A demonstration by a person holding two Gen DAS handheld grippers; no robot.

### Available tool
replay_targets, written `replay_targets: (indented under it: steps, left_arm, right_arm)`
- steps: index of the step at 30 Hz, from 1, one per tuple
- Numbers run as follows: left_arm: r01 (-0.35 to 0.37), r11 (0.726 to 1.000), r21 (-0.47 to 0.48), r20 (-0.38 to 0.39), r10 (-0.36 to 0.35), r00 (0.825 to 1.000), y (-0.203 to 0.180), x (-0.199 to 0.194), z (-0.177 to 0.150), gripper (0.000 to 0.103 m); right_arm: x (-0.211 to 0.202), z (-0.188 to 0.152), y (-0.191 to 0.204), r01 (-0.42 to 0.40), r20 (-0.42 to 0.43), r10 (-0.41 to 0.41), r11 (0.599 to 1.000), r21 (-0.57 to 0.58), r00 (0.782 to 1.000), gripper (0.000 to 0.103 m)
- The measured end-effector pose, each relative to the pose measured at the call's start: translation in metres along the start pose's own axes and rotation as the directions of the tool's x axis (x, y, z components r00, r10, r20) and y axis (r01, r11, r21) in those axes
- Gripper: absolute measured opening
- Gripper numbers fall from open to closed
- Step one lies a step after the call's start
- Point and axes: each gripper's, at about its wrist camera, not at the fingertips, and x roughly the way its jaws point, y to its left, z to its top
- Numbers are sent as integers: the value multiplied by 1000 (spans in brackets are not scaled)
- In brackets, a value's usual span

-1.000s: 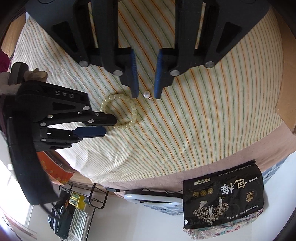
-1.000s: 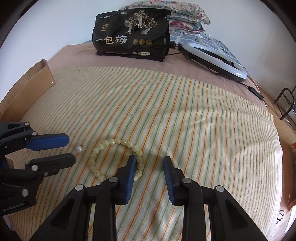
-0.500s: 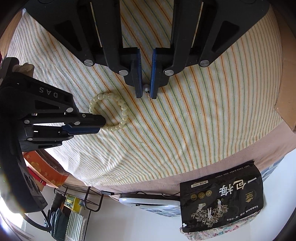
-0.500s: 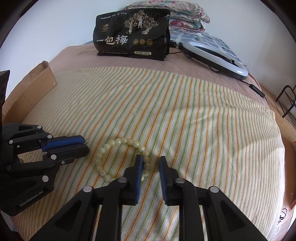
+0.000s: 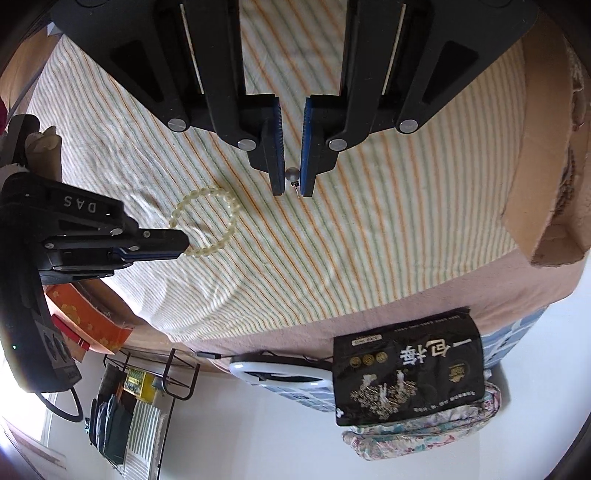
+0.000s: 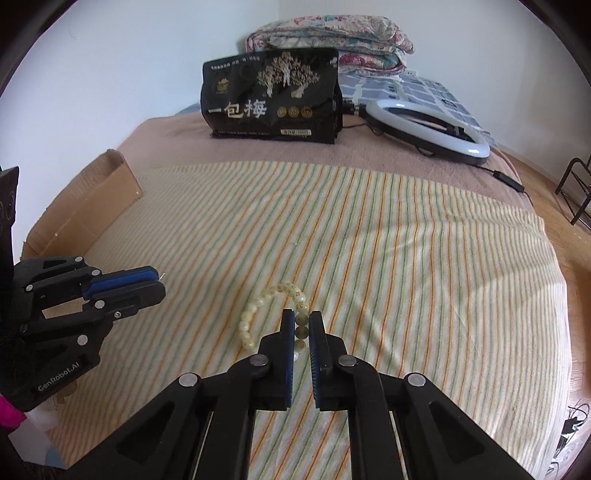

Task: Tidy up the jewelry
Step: 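Carry the earring and pale bead bracelet into the box and open both grippers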

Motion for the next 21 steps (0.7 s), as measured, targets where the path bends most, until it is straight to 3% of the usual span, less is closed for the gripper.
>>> replay_targets:
  steps: [21]
  left_arm:
    - [-66, 995, -71, 151, 76, 986, 46, -120, -12, 6]
  right_arm:
    - [-84, 21, 66, -4, 120, 12, 998, -65, 993, 5]
